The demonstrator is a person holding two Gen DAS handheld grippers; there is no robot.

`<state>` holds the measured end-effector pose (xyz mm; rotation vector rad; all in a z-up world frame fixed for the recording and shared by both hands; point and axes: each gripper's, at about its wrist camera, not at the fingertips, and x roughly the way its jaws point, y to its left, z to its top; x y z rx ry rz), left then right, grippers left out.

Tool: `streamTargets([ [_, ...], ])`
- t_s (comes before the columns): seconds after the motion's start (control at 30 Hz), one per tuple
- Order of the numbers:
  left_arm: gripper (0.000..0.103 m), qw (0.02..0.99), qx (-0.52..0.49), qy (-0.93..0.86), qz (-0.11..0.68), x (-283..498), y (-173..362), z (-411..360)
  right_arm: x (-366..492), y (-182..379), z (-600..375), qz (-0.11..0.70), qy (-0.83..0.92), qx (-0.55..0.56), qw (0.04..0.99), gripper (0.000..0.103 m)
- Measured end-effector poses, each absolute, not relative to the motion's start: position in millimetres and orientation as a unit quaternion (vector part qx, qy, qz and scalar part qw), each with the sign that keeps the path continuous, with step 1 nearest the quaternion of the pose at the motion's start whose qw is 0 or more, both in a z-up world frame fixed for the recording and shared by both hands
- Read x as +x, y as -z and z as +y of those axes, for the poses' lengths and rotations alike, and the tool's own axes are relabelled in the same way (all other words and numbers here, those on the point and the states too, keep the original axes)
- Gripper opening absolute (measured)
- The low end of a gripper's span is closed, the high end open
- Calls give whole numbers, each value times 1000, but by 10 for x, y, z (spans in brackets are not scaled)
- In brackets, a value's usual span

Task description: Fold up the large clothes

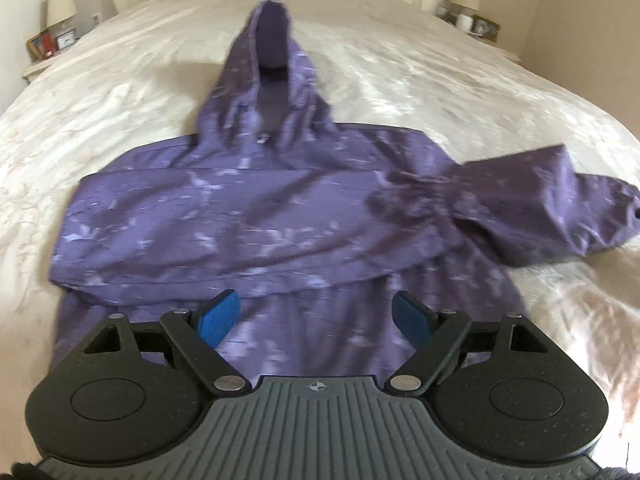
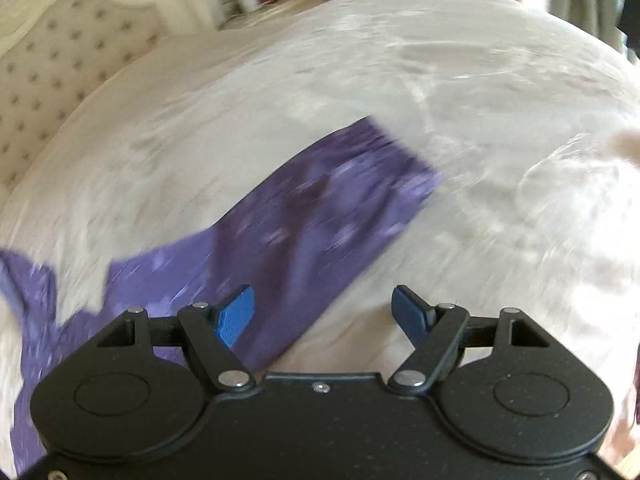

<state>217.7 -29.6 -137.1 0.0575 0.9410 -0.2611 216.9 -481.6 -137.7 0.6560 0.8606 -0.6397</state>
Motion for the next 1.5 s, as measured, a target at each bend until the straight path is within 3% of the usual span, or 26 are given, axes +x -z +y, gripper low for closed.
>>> streamTargets([
  [0.2, 82, 875, 31, 134, 464, 2127, 1385, -486, 2212, 1486, -5089, 385, 309, 320, 809, 77],
  [0.27, 82, 873, 35, 135, 468, 2122, 1389, -494, 2222, 1483, -5123, 382, 310, 318, 811, 58],
  [0.33, 82, 871, 38, 137, 470, 2146, 1399, -477, 2251, 1454, -5124, 385, 322, 301, 811, 23],
  [0.4, 82, 870, 38, 139, 471, 2158, 1390, -449, 2249, 1361, -5097, 373, 314, 297, 821, 17],
  [0.73, 82, 869, 28, 154, 469, 2421, 1384, -59, 2811, 253, -3916, 303, 155, 215, 915, 17],
  [0.93, 82, 872, 16, 152, 465, 2595, 1363, 350, 3417, -15, -2702, 292, 9, 188, 938, 17],
  [1.17, 83, 873, -13, 124, 471, 2713, 1403, 1027, 3972, 333, -1252, 322, -140, 149, 924, 17],
  [1.37, 83, 866, -37, 86, 491, 2753, 1527, 1596, 4305, 999, -235, 378, -228, 84, 894, 18],
  [1.47, 83, 864, -51, 68, 496, 2755, 1561, 1811, 4330, 1342, 145, 421, -257, 40, 869, 25],
  [1.5, 83, 864, -55, 64, 496, 2759, 1560, 1861, 4284, 1439, 237, 434, -267, 27, 860, 34],
])
